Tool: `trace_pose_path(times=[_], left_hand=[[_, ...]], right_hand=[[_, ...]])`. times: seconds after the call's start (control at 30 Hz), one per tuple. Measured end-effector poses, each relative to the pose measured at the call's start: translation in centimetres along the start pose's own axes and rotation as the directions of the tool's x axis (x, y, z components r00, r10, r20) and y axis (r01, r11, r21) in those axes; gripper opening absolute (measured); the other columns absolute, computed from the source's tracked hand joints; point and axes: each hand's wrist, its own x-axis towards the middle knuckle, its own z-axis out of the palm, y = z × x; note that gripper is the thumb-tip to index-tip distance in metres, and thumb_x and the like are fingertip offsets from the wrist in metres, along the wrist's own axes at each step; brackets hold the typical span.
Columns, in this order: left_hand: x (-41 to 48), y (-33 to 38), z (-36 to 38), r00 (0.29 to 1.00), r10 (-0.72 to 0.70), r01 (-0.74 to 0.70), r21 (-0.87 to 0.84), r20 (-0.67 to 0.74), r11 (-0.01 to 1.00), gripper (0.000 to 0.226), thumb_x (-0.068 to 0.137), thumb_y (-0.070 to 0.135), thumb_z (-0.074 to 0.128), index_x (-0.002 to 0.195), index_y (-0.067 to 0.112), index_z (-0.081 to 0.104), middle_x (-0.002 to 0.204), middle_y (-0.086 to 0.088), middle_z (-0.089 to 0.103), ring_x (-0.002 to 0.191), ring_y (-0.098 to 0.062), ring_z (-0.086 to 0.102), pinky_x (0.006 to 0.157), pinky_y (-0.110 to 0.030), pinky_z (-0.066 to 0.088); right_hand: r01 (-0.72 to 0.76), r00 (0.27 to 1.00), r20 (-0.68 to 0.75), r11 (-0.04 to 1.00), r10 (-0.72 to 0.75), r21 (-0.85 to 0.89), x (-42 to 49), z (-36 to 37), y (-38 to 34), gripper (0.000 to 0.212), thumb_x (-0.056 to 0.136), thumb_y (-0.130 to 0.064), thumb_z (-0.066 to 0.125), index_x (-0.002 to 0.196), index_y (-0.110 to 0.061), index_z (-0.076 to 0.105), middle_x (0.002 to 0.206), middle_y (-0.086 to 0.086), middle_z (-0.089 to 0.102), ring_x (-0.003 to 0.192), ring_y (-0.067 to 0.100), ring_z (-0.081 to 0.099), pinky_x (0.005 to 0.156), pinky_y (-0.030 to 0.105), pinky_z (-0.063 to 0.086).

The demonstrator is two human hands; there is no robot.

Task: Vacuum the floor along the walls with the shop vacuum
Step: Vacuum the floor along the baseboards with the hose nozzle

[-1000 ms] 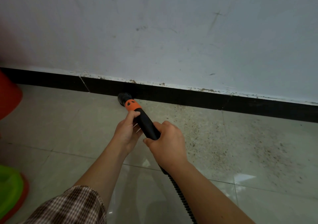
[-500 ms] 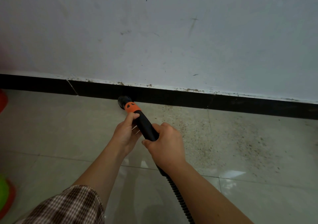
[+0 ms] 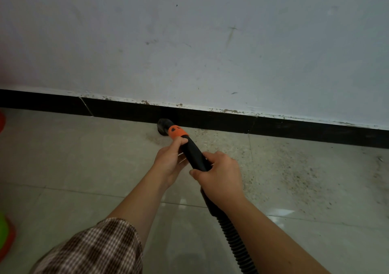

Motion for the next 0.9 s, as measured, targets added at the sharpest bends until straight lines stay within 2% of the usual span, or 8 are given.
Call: trace_pose_path(times=[0.13,0.2,0.3,0.43,0.6,0.77,0.9], left_hand=[[-0.4,-0.4,2.0,1.000,-0.028,0.028,0.019,-0.012,0.999,0.016,0.091,0.019,0.060,0.098,0.004,0.064,0.097,-0.010,0.067,0.090,-0.022,0.066,0.063,-0.025,0.054],[-0.6,-0.6,2.9,0.999,-0.040,0.041,0.035,-0.022,0.999,0.016,0.090,0.018,0.062,0.097,0.004,0.064,0.096,-0.010,0.068,0.091,-0.023,0.067,0.062,-0.025,0.054],[-0.8,-1.0,3.7,0.998,-0.053,0.055,0.054,-0.038,0.997,0.016,0.088,0.017,0.065,0.096,0.002,0.066,0.094,-0.011,0.069,0.089,-0.023,0.069,0.057,-0.023,0.055],[-1.0,-1.0,4.0,0.995,-0.066,0.071,0.067,-0.074,0.995,0.017,0.086,0.017,0.070,0.094,0.002,0.066,0.092,-0.012,0.071,0.088,-0.023,0.071,0.058,-0.023,0.055],[-1.1,-0.2,3.6,0.993,-0.068,0.073,0.050,-0.096,0.996,0.017,0.086,0.018,0.070,0.094,0.004,0.065,0.094,-0.012,0.071,0.089,-0.023,0.070,0.061,-0.025,0.056],[-1.0,0.5,2.8,0.991,-0.073,0.077,0.035,-0.112,0.996,0.022,0.086,0.019,0.071,0.101,0.004,0.063,0.097,-0.013,0.070,0.089,-0.023,0.070,0.065,-0.026,0.058],[-0.8,0.6,2.0,0.993,-0.049,0.053,0.034,-0.108,0.998,0.019,0.088,0.021,0.070,0.098,0.007,0.064,0.099,-0.011,0.070,0.092,-0.021,0.069,0.069,-0.025,0.058]], right_hand=[[-0.074,0.997,0.004,0.995,0.074,0.063,-0.3,-1.4,0.8,0.013,0.076,-0.027,0.078,0.083,-0.020,0.069,0.069,0.003,0.065,0.062,0.019,0.065,0.063,0.038,0.059],[-0.110,0.994,0.007,0.990,0.109,0.090,-0.4,-2.1,1.2,0.012,0.074,-0.025,0.079,0.083,-0.020,0.071,0.065,0.003,0.068,0.060,0.020,0.067,0.063,0.040,0.060],[-0.157,0.988,0.027,0.975,0.155,0.156,-0.6,-3.0,1.8,0.015,0.073,-0.021,0.081,0.078,-0.030,0.070,0.063,0.000,0.069,0.056,0.015,0.067,0.061,0.036,0.061],[-0.218,0.976,0.080,0.943,0.205,0.252,-0.6,-3.5,1.9,0.024,0.072,-0.018,0.082,0.087,-0.034,0.071,0.065,-0.003,0.071,0.052,0.010,0.067,0.050,0.022,0.054],[-0.243,0.969,0.120,0.925,0.216,0.291,0.1,-3.6,1.2,0.025,0.072,-0.015,0.082,0.078,-0.036,0.069,0.068,0.000,0.072,0.060,0.019,0.070,0.060,0.033,0.061],[-0.242,0.968,0.139,0.921,0.208,0.305,0.8,-2.7,0.8,0.023,0.073,-0.018,0.082,0.081,-0.036,0.070,0.070,-0.002,0.072,0.062,0.016,0.070,0.059,0.028,0.059],[-0.247,0.967,0.143,0.913,0.211,0.324,1.3,-2.0,0.5,0.022,0.073,-0.017,0.082,0.091,-0.029,0.075,0.071,-0.002,0.073,0.063,0.015,0.069,0.058,0.027,0.057]])
